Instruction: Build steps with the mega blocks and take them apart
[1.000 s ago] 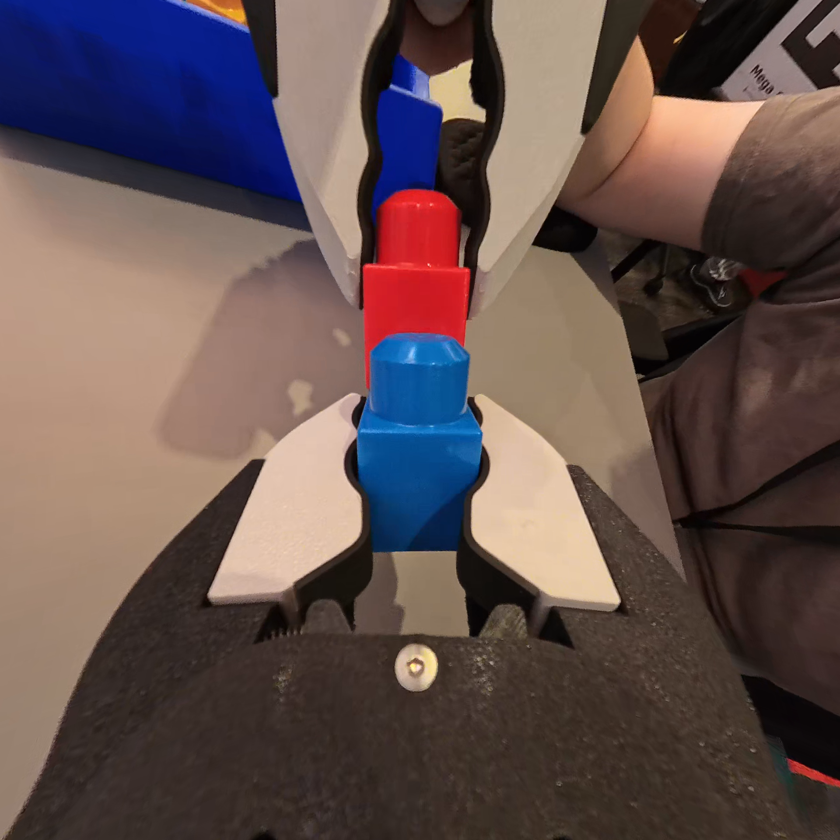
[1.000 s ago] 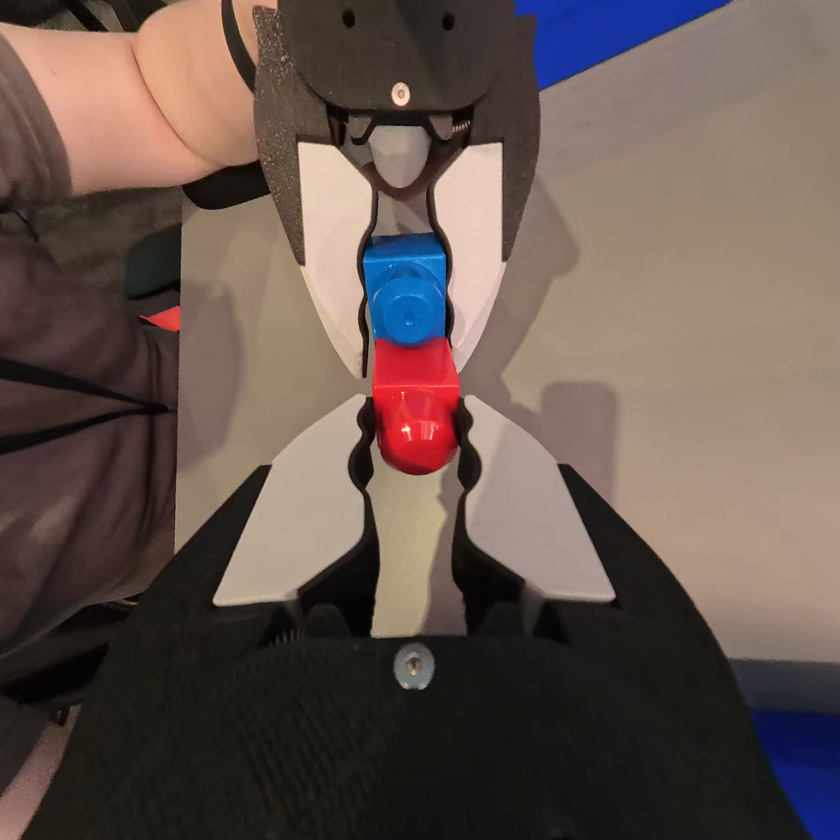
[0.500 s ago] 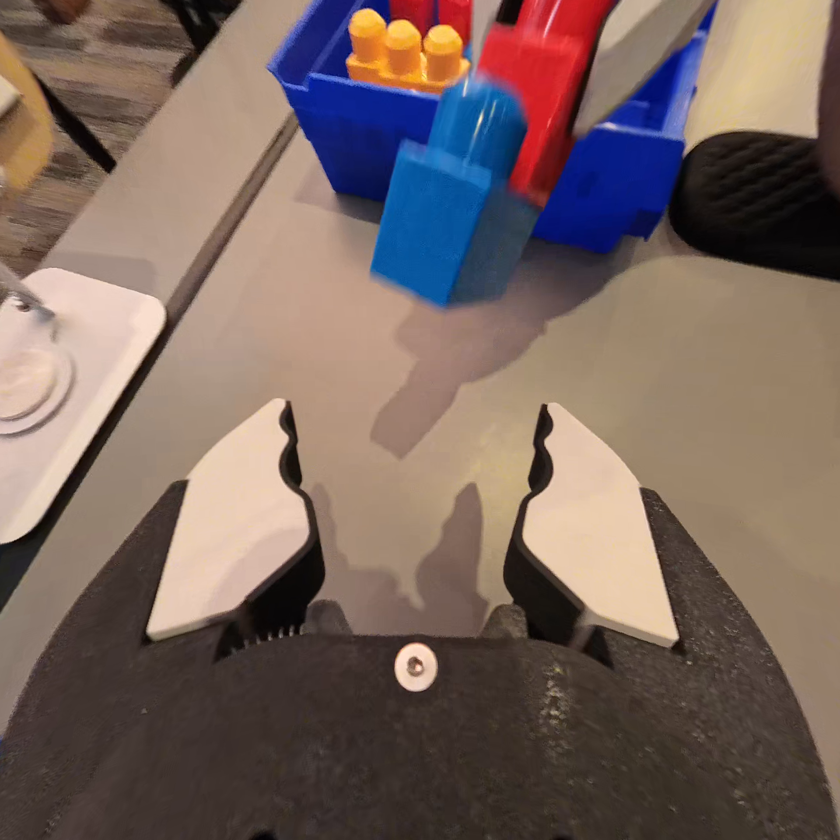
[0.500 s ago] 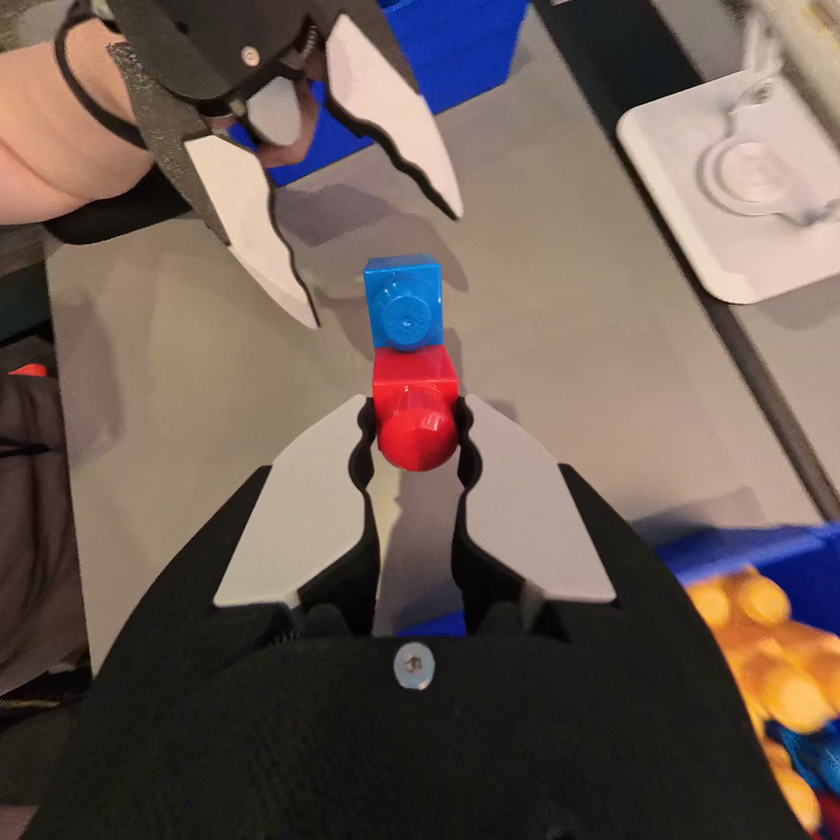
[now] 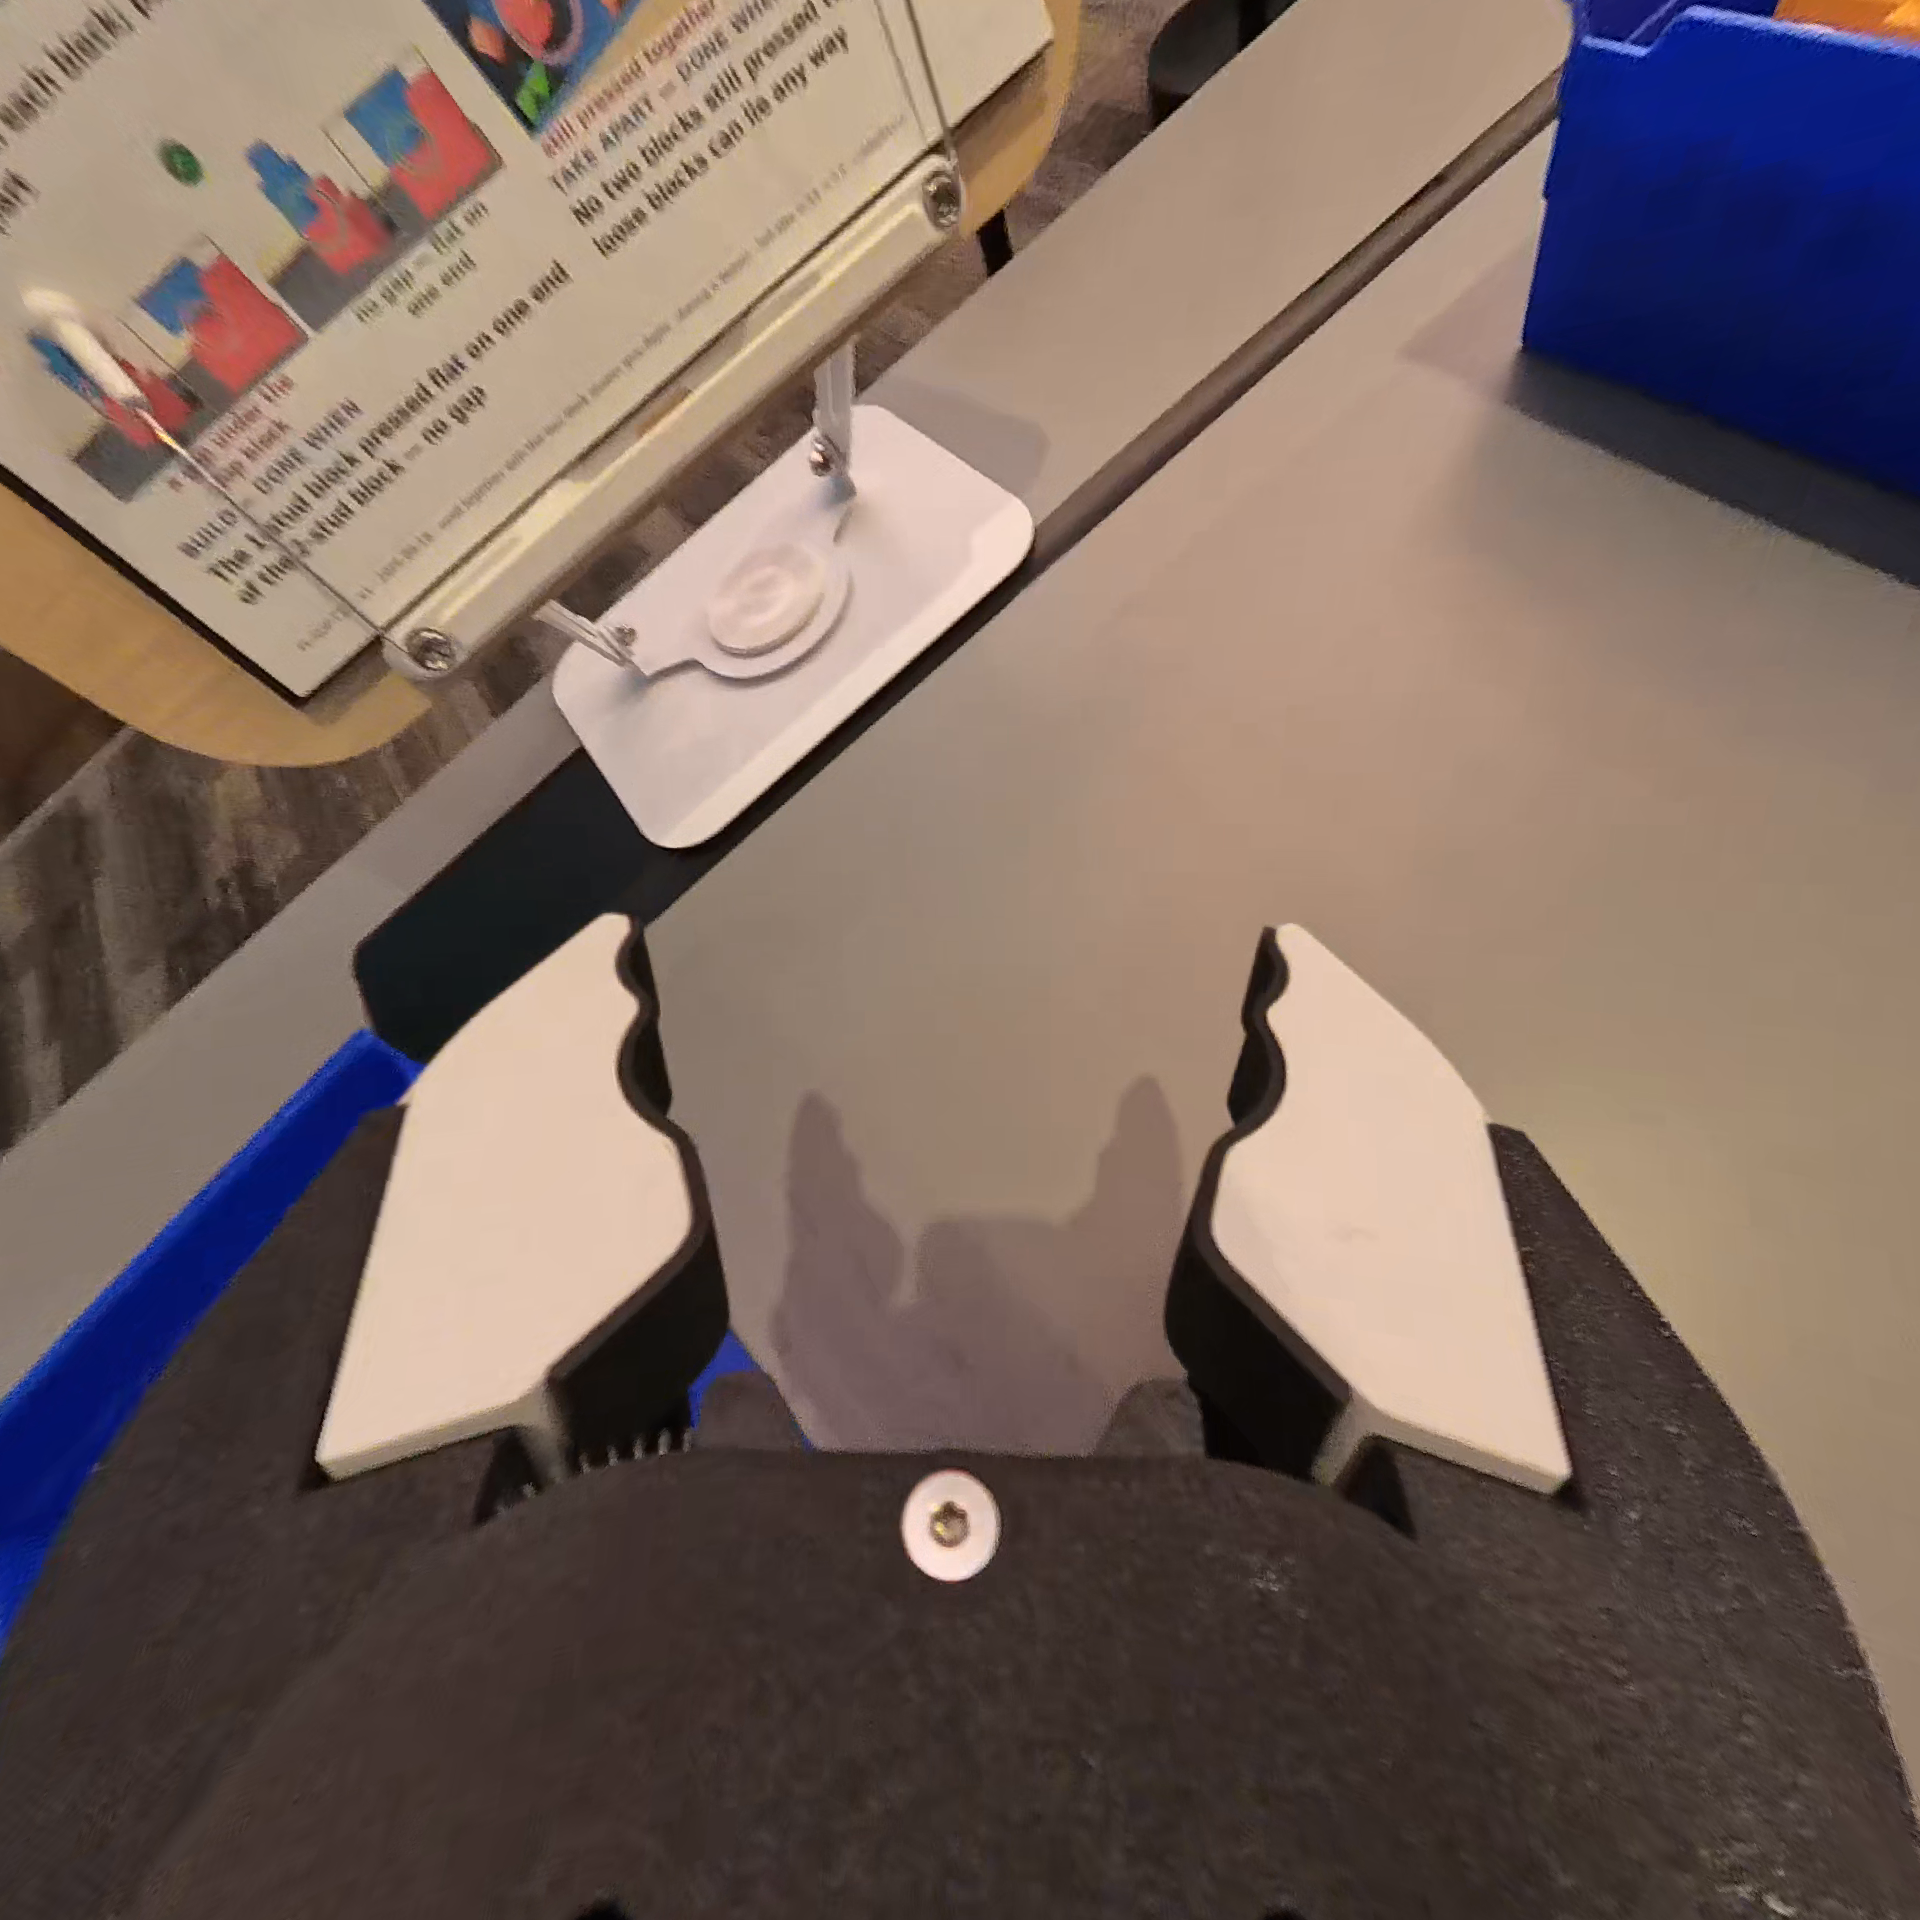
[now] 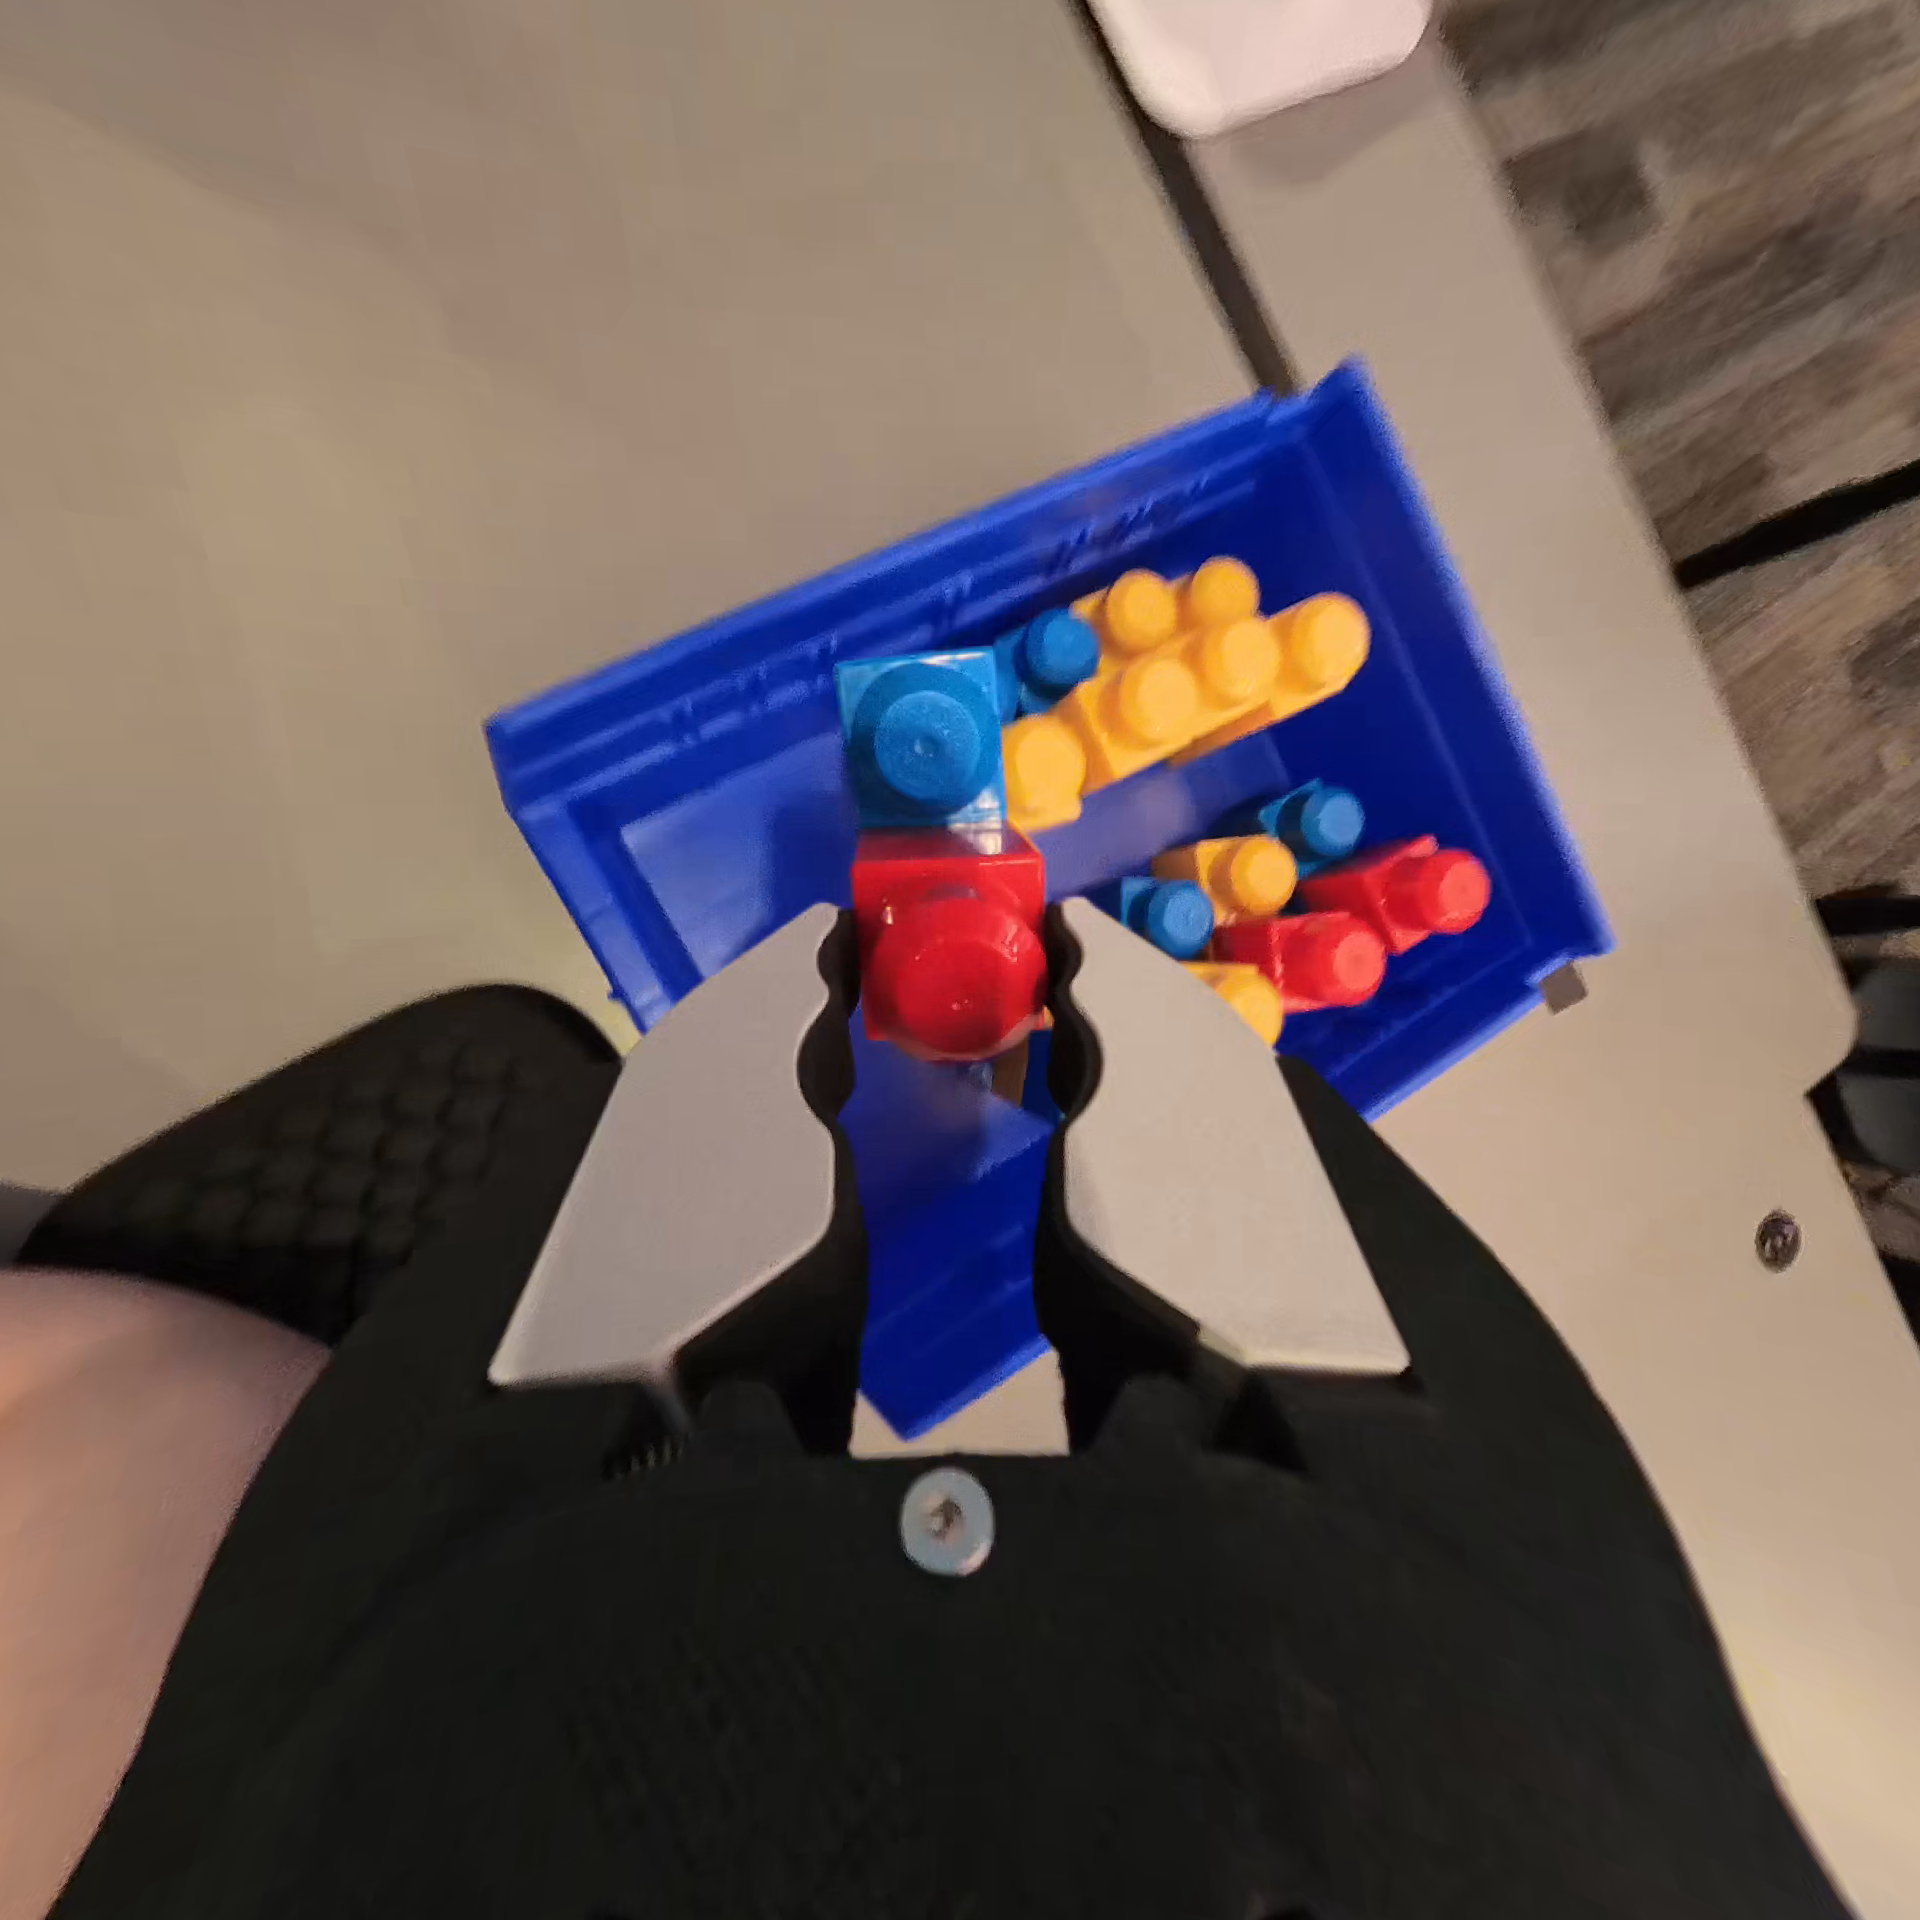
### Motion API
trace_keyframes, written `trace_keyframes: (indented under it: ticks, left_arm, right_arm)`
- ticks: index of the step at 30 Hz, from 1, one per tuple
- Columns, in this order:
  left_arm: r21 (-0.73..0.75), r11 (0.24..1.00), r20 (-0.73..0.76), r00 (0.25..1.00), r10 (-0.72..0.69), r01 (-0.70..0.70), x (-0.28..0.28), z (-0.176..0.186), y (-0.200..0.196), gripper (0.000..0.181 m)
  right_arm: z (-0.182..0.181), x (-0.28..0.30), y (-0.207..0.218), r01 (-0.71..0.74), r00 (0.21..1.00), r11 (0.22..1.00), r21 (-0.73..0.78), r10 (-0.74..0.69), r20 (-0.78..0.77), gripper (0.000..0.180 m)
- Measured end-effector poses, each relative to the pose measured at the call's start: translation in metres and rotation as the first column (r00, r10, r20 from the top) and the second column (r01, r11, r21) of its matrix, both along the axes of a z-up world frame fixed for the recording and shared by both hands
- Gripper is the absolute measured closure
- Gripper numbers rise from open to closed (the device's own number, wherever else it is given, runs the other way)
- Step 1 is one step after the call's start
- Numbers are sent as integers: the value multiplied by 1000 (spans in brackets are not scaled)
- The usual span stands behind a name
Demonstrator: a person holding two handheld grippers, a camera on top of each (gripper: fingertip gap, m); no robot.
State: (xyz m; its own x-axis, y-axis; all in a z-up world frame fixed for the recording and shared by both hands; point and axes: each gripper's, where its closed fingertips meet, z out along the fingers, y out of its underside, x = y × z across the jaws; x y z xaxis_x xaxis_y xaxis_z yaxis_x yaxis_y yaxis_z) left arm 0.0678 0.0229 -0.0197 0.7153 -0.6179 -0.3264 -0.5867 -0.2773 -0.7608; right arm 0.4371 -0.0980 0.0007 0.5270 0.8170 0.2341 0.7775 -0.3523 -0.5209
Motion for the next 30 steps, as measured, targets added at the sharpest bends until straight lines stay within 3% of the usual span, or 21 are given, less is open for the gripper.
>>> trace_keyframes:
  ticks: [5,8,14,22,30]
  left_arm:
    - [-50,998,33,999,-32,33,6,-6,-4,76]
    - [-47,998,15,999,-35,36,6,-7,-4,76]
    - [-40,999,-6,1000,2,-2,-3,-7,0,76]
    - [-41,999,-4,1000,10,-10,-7,-4,1,77]
    - [-16,999,-16,999,42,-42,-14,1,4,77]
  right_arm:
    - [-61,31,-12,98,969,962,-254,-35,243,144]
    - [-79,46,-7,160,932,945,-284,-50,359,144]
    - [-101,62,-1,231,899,912,-338,-68,432,143]
    - [-101,78,6,291,884,913,-287,-142,445,142]
    - [-62,72,6,282,877,952,-117,-206,433,141]
